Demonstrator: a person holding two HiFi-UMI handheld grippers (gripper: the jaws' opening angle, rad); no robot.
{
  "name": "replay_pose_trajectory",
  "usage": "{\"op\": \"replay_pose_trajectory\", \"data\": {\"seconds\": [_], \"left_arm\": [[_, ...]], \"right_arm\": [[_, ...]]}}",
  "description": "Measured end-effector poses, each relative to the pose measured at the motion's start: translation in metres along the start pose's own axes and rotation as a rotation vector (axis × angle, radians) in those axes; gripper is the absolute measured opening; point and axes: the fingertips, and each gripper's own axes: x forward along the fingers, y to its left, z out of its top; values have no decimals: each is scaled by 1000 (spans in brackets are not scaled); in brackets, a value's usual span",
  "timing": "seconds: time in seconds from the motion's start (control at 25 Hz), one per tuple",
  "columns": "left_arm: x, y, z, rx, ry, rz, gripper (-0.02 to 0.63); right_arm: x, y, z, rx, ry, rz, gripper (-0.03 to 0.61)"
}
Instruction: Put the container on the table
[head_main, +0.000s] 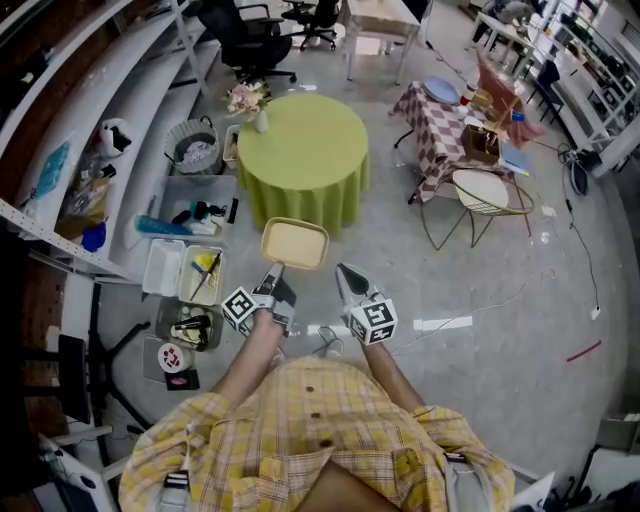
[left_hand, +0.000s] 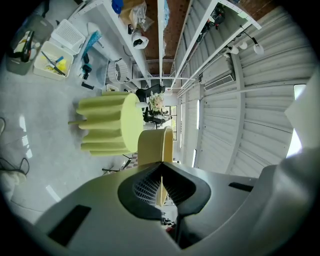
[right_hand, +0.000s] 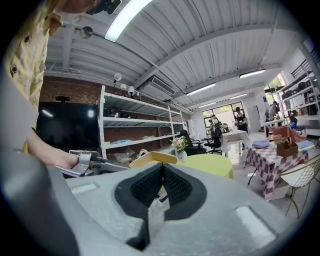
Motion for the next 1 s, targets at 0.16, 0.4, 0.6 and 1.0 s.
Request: {"op": "replay_pose_trajectory", "data": {"seconds": [0.16,0.4,0.6,1.0], "left_arm": [[15,-5,-15,6,-12,-13,14],[32,-9,-41,5,-21,-35,14],[43,-9,-47,2,-22,-46,14],[90,10,-33,-9,-19,-36,14]], "right_arm": [[-6,-16,8,-29,-14,28,-2],[-16,-38,9,-45,-28,50,-2],[-11,-47,9,-51,-32,68,-2],[20,-88,3,-41,-17,54,-2]]}}
